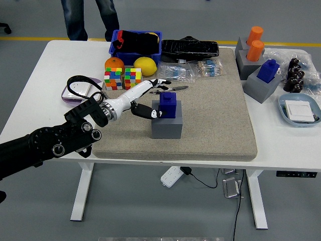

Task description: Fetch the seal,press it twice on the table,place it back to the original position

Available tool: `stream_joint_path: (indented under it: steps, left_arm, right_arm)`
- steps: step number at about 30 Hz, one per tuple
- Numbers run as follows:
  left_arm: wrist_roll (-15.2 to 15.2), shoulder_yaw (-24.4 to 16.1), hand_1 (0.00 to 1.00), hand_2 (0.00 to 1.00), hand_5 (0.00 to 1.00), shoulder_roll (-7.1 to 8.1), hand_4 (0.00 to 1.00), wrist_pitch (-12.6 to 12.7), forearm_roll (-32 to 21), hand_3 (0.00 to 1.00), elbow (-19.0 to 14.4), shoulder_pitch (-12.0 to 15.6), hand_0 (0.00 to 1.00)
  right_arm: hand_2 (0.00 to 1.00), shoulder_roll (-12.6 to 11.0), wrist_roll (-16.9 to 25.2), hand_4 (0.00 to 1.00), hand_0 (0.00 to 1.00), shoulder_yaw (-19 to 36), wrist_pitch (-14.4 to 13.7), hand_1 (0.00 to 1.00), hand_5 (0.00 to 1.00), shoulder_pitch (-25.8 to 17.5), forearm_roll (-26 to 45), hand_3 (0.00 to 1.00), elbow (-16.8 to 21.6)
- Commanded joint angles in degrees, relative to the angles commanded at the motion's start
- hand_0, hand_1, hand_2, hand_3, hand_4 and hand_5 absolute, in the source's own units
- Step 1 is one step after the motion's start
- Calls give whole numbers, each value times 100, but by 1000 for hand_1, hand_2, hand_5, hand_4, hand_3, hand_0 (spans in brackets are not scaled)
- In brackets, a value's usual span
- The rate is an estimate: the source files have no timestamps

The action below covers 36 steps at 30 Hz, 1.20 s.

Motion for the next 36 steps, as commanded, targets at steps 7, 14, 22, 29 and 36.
stream_joint_path:
  steps: [7,14,22,29,36]
  left_arm:
    - [160,-237,998,998,177,36,998,-585,-460,998,-3,14,998]
    - [210,-542,998,998,588,78,998,-1204,-1042,998,-21,50,998]
    - [-165,-790,998,998,738,115,998,-983,-1682,998,120,107,998]
    - [-1380,-863,979,920,652,150,838,486,-2650,883,551,131,998]
    - [-1433,-1085,887,833,426,359,768,889,-2720,836,1038,136,938]
  right_arm:
    - [669,13,-4,778,793,2,0,695,516,-1,-10,637,-4]
    - [669,8,1,778,793,26,-4,695,516,-10,-15,637,-7]
    - [669,27,-6,778,793,10,6,695,516,-10,-8,637,-7]
    - [670,26,-8,779,793,25,-2,695,517,-26,-21,637,-20]
    - [670,26,-13,779,793,-3,2,695,518,-10,-6,637,-16]
